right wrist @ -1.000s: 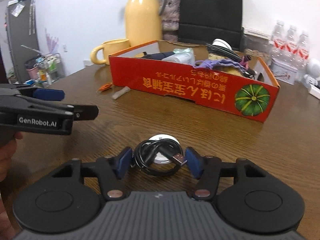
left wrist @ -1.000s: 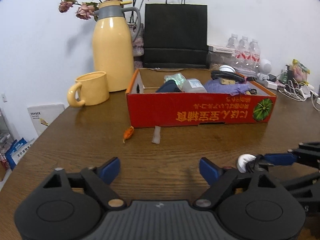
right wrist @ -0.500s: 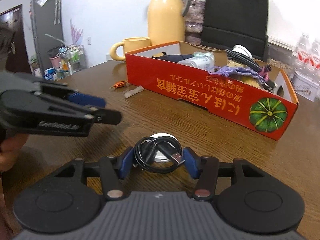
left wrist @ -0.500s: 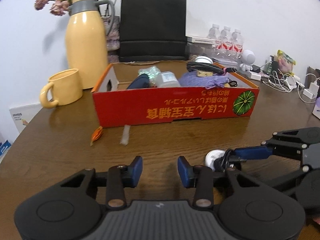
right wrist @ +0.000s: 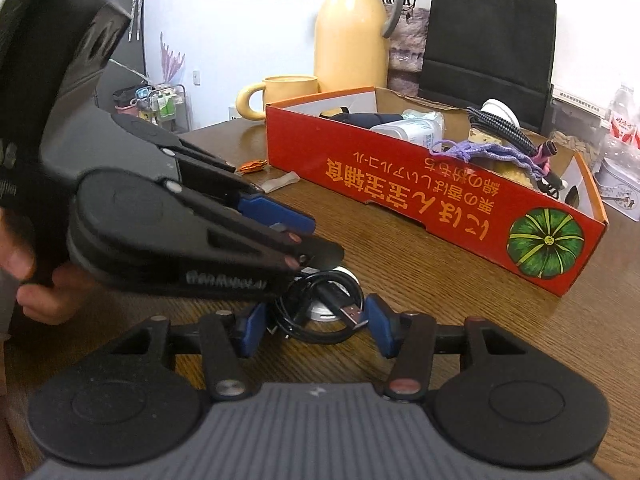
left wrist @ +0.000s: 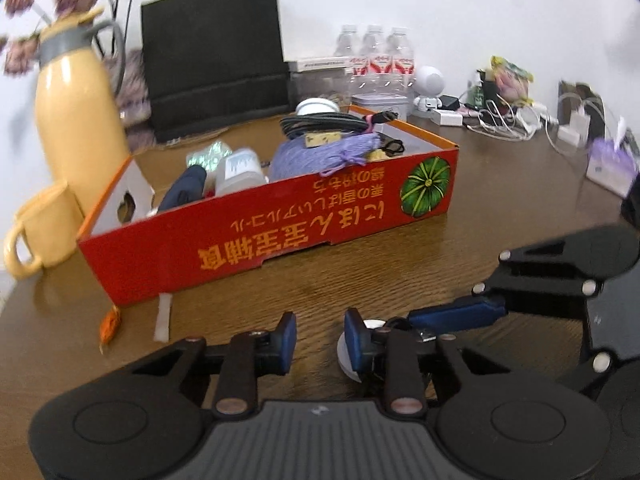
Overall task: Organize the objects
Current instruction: 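Grasp the black USB cable with the right gripper while the left gripper grasps the white round disc, then carry the black cable and white disc into the box and open both grippers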
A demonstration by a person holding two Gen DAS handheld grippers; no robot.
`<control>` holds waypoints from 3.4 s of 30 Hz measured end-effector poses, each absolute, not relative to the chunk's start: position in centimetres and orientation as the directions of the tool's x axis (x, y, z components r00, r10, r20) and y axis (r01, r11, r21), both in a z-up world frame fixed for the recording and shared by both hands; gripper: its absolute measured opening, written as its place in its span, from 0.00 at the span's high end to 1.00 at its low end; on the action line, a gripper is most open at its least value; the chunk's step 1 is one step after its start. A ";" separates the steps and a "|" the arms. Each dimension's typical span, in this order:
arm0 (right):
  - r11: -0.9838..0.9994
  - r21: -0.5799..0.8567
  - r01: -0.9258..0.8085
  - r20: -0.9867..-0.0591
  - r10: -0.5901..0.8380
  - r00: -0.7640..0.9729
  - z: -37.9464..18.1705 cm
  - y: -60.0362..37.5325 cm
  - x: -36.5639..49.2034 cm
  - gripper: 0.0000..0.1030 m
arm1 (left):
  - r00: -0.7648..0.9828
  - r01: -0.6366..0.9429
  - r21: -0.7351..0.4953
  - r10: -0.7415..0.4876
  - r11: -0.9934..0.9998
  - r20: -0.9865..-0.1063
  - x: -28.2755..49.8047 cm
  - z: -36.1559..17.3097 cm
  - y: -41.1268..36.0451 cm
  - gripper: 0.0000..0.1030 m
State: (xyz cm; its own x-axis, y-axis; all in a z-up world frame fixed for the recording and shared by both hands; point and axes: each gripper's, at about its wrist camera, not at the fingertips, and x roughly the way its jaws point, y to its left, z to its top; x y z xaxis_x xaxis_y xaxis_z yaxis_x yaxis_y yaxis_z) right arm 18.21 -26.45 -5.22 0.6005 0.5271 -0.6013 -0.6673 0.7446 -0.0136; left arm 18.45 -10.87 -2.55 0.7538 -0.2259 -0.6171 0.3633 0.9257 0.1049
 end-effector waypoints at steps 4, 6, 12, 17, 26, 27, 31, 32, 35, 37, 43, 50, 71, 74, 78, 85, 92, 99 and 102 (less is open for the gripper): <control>0.754 -0.025 -0.657 -0.596 0.516 0.615 -5.2 -27.0 18.0 0.49 | 0.749 0.361 0.078 -0.240 0.929 -0.617 18.6 -2.6 -10.4 0.76; 0.763 -0.029 -0.645 -0.594 0.506 0.625 -5.2 -27.5 17.7 0.49 | 0.749 0.359 0.072 -0.241 0.931 -0.617 18.6 -2.6 -10.4 0.76; 0.825 -0.010 -0.565 -0.581 0.455 0.675 -5.0 -30.2 17.4 0.49 | 0.760 0.305 0.040 -0.218 0.951 -0.613 18.2 -2.5 -10.1 0.65; 0.866 -0.002 -0.500 -0.566 0.411 0.715 -4.8 -31.5 17.5 0.49 | 0.782 0.304 0.009 -0.245 0.952 -0.574 17.0 -1.6 -10.3 0.35; 0.905 -0.007 -0.425 -0.552 0.350 0.756 -4.9 -32.2 17.6 0.49 | 0.770 0.300 0.010 -0.236 0.954 -0.593 16.7 -2.2 -11.5 0.31; 0.908 -0.008 -0.419 -0.551 0.346 0.760 -4.9 -32.2 17.6 0.49 | 0.768 0.298 0.008 -0.235 0.955 -0.596 16.7 -2.3 -11.6 0.31; 0.918 -0.007 -0.397 -0.548 0.329 0.769 -4.8 -32.4 17.6 0.49 | 0.754 0.292 -0.011 -0.238 0.956 -0.612 16.8 -2.9 -11.7 0.35; 0.920 -0.005 -0.393 -0.546 0.327 0.772 -4.8 -32.4 17.5 0.49 | 0.747 0.295 -0.015 -0.241 0.955 -0.620 16.8 -3.1 -11.7 0.41; 0.923 -0.003 -0.385 -0.539 0.323 0.778 -4.7 -32.4 17.2 0.49 | 0.738 0.318 -0.001 -0.248 0.948 -0.627 16.5 -3.5 -12.2 0.64; 0.924 0.001 -0.383 -0.532 0.325 0.782 -4.7 -32.4 17.0 0.49 | 0.730 0.336 -0.024 -0.277 0.941 -0.624 16.1 -3.4 -12.2 0.64; 0.923 0.013 -0.385 -0.494 0.341 0.800 -3.8 -31.9 16.5 0.49 | 0.792 0.292 -0.029 -0.259 0.956 -0.553 15.7 -1.3 -11.3 0.64; 0.928 0.028 -0.371 -0.419 0.348 0.839 -1.1 -30.6 17.6 0.49 | 0.848 0.220 -0.022 -0.202 0.975 -0.491 17.5 1.8 -9.4 0.64; 0.942 0.012 -0.334 -0.305 0.322 0.896 2.9 -24.7 26.9 0.49 | 0.911 0.094 -0.052 -0.107 0.994 -0.398 27.2 6.0 -5.2 0.63; 0.943 0.013 -0.333 -0.307 0.321 0.896 2.7 -24.0 28.5 0.49 | 0.910 0.090 -0.070 -0.111 0.993 -0.400 29.2 6.0 -4.6 0.63; 0.942 0.005 -0.335 -0.311 0.320 0.895 2.3 -23.0 30.6 0.49 | 0.904 0.097 -0.063 -0.114 0.993 -0.411 31.7 5.8 -4.3 0.63; 0.950 -0.004 -0.312 -0.334 0.293 0.896 1.8 -22.1 33.7 0.48 | 0.901 0.110 -0.035 -0.115 0.993 -0.419 35.0 5.2 -4.2 0.63; 0.962 -0.030 -0.271 -0.341 0.245 0.908 1.7 -22.4 34.9 0.14 | 0.920 0.096 -0.039 -0.103 0.995 -0.377 36.1 5.1 -3.8 0.01; 0.968 -0.021 -0.252 -0.326 0.231 0.916 1.8 -22.9 34.5 0.00 | 0.924 0.078 -0.063 -0.096 0.995 -0.371 35.6 5.3 -3.3 0.00; 0.968 -0.029 -0.249 -0.319 0.227 0.920 1.8 -22.8 33.9 0.00 | 0.925 0.078 -0.058 -0.094 0.995 -0.367 35.1 5.4 -3.5 0.00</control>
